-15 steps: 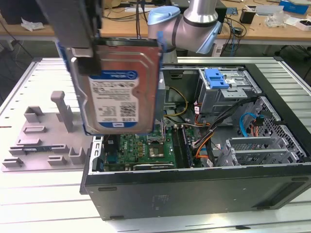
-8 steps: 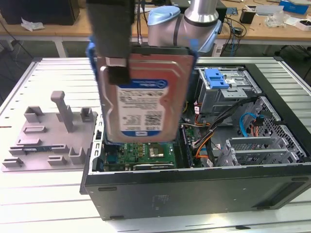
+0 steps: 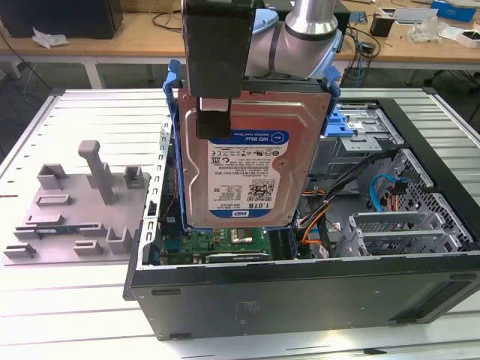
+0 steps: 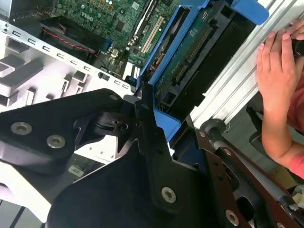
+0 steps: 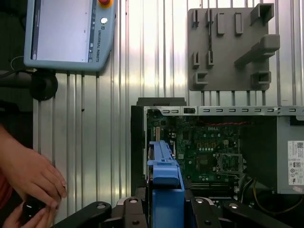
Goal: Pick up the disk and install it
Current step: 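Pick up the disk, then insert the disk into the insertion slot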
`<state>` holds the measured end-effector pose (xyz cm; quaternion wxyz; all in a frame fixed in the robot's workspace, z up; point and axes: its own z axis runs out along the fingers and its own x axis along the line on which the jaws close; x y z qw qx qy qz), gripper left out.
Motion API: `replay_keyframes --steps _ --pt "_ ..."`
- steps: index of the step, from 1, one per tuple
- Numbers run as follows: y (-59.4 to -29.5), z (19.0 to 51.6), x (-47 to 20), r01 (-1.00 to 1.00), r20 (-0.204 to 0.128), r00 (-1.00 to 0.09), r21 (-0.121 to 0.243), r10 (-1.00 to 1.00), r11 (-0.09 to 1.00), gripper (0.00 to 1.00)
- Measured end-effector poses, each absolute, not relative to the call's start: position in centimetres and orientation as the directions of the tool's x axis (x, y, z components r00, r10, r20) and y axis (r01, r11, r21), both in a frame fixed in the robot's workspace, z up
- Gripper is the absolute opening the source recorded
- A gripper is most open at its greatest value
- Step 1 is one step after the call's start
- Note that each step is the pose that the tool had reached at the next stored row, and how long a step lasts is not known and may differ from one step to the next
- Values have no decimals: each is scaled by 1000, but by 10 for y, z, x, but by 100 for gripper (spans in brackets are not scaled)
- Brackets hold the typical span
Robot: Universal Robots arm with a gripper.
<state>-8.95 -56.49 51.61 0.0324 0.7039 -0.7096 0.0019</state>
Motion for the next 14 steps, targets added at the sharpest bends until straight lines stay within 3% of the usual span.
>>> replay_keyframes --steps 14 --pt "-565 516 -89 -999 49 -7 43 -999 9 36"
